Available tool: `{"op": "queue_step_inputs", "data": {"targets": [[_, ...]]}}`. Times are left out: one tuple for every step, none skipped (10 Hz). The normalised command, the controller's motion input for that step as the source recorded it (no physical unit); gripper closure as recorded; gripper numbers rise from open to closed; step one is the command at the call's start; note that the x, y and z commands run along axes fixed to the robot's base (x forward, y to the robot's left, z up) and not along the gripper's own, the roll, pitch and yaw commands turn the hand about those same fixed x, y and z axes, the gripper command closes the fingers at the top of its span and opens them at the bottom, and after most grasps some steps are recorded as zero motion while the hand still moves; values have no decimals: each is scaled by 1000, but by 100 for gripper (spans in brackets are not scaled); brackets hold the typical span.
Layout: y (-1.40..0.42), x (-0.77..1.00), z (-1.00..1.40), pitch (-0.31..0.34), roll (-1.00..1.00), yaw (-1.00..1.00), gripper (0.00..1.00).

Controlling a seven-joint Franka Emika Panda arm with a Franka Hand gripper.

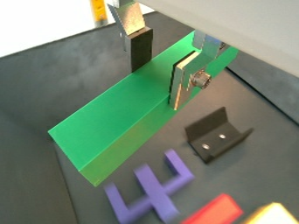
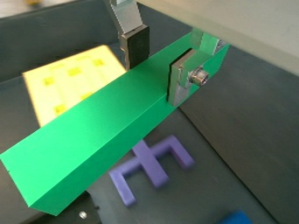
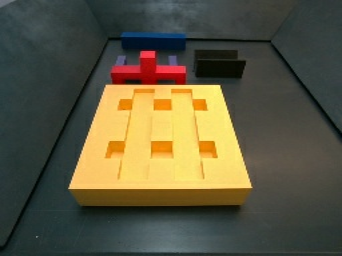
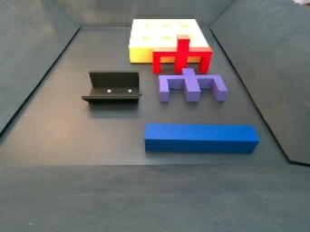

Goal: Pick up the green object. Move up. Move to above the board. Insert the green object.
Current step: Move to above the board.

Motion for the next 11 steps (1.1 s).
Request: {"op": "queue_step_inputs", "data": {"targets": [[-1400, 256, 170, 47, 13, 1000, 100], [-1400, 267, 173, 57, 15, 1000, 100], [-1400, 288, 176, 67, 10, 1000, 100], [-1400, 313, 178, 82, 14, 1000, 100], [-1400, 331, 190, 93, 13, 1000, 100], [-1400, 366, 201, 108, 17, 1000, 100], [-899, 263, 130, 120, 19, 1000, 100], [-412, 166, 76, 135, 23, 1000, 100], [-286, 125, 61, 135, 23, 1000, 100], [-156, 62, 37, 141, 32, 1000, 100], [-119, 62, 34, 149, 36, 1000, 100]]}}
